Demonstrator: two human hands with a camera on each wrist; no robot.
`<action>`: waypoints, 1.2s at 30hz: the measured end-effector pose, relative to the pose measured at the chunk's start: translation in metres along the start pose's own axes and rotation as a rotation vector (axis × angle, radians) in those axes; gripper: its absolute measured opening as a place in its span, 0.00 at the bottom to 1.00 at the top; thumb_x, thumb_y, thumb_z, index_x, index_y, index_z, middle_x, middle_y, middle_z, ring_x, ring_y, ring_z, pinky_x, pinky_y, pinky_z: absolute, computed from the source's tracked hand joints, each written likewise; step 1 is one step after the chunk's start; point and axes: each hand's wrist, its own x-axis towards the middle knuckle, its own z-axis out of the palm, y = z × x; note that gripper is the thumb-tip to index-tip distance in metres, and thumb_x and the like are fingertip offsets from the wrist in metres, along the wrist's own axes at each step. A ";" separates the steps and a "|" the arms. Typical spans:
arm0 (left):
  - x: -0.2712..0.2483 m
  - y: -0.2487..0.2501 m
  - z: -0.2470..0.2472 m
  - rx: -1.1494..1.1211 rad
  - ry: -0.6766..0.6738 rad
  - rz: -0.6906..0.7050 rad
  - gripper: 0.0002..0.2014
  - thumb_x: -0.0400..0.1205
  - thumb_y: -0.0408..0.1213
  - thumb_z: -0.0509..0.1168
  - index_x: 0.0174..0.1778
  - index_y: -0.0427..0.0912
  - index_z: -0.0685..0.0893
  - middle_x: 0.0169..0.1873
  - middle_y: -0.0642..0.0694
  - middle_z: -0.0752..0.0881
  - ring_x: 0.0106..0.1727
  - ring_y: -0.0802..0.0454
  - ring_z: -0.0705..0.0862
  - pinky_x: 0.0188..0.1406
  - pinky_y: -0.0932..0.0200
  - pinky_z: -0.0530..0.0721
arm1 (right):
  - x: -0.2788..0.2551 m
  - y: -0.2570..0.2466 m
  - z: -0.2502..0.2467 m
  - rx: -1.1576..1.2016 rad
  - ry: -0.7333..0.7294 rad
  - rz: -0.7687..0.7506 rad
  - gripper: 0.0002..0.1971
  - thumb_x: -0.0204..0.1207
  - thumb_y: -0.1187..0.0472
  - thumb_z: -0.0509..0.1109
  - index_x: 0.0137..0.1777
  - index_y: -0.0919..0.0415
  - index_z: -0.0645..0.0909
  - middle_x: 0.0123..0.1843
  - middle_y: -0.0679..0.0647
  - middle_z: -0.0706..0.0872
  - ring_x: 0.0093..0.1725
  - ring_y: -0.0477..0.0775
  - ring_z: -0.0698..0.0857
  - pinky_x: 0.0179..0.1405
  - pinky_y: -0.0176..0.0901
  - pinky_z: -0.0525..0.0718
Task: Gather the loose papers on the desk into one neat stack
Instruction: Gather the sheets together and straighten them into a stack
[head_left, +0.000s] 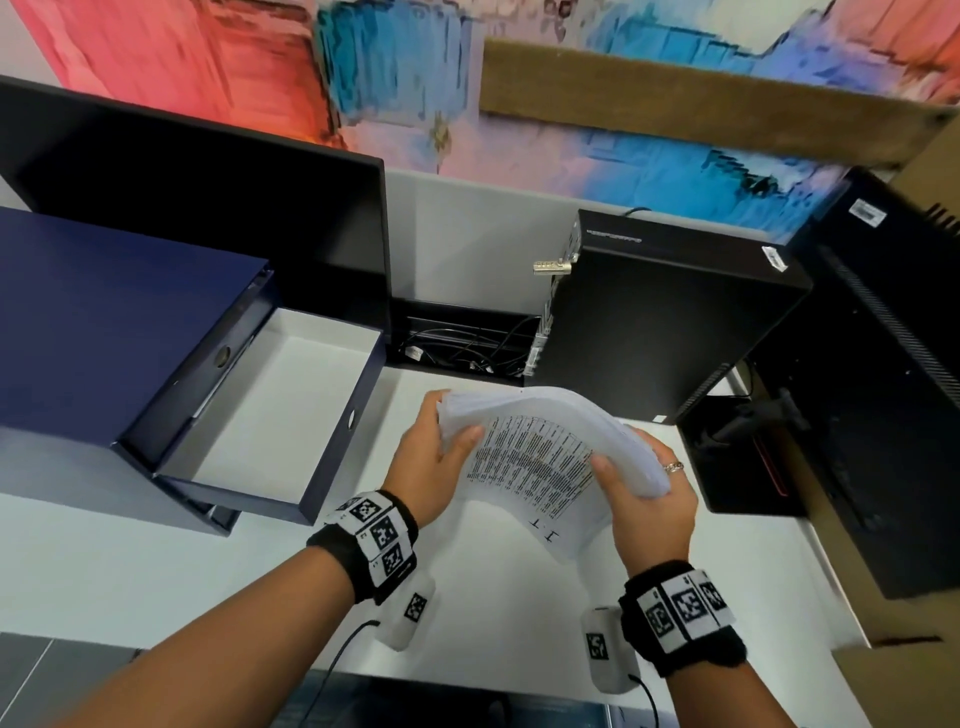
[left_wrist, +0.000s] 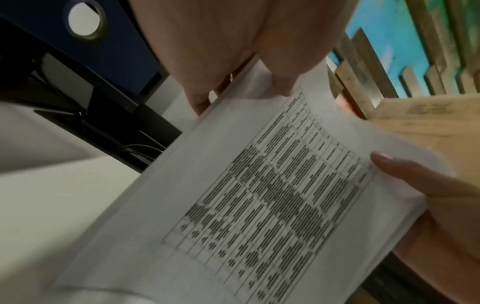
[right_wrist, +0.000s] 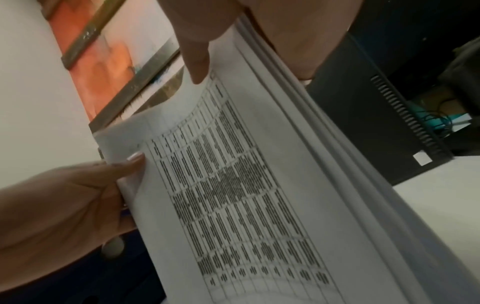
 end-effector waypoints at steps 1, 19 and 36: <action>0.002 0.003 0.000 -0.025 0.032 0.017 0.16 0.83 0.41 0.68 0.63 0.49 0.72 0.50 0.58 0.84 0.49 0.72 0.85 0.47 0.73 0.83 | 0.001 -0.003 0.000 0.021 0.006 -0.012 0.20 0.68 0.67 0.82 0.58 0.52 0.85 0.53 0.44 0.88 0.47 0.31 0.87 0.43 0.24 0.84; 0.037 0.039 0.013 -0.114 0.326 0.035 0.06 0.80 0.34 0.68 0.42 0.49 0.87 0.40 0.57 0.88 0.47 0.58 0.85 0.52 0.61 0.83 | 0.017 -0.016 0.012 0.037 0.117 -0.096 0.13 0.81 0.66 0.67 0.49 0.46 0.87 0.46 0.53 0.93 0.51 0.57 0.91 0.56 0.54 0.88; 0.048 0.041 0.002 0.255 0.068 0.280 0.06 0.83 0.36 0.67 0.40 0.45 0.83 0.45 0.52 0.85 0.50 0.57 0.83 0.58 0.56 0.83 | 0.015 -0.018 0.003 -0.260 -0.037 -0.202 0.11 0.72 0.61 0.80 0.52 0.48 0.89 0.48 0.39 0.90 0.48 0.34 0.88 0.51 0.27 0.85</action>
